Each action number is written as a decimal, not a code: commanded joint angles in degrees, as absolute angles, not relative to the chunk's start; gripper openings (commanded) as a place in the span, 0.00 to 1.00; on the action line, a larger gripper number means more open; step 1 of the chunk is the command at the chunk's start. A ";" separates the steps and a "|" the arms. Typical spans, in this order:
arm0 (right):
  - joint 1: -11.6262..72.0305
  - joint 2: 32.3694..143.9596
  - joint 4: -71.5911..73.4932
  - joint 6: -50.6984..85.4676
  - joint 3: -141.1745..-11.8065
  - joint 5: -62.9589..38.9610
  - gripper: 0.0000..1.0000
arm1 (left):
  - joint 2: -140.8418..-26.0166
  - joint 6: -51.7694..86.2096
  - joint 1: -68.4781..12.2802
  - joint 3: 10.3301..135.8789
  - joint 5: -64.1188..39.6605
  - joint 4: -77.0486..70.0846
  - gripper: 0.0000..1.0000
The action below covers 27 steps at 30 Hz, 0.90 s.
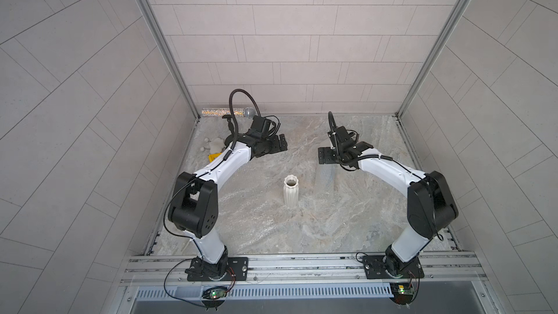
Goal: Wrap vases in bubble wrap
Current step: Adjust the wrapped vase at the center of the board, then pick up the vase from the center of the board.
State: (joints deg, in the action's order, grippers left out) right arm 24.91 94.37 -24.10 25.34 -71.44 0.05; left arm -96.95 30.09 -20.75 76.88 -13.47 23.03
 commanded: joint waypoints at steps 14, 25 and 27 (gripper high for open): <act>30.77 66.89 7.56 10.34 -36.95 -21.64 0.94 | -77.45 36.19 -13.04 61.43 -12.19 27.94 1.00; 41.99 72.22 34.46 6.03 -30.11 -24.89 1.00 | -67.21 36.89 -12.88 48.59 -4.88 29.98 1.00; 43.28 75.42 37.14 6.03 -31.33 -25.19 1.00 | -66.66 36.96 -12.88 47.16 -4.74 29.88 1.00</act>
State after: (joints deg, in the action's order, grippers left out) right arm 42.06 72.77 27.68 7.46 -29.74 -24.12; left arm -67.83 36.56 -12.97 48.84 -7.16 28.36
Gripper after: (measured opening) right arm 0.999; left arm 0.993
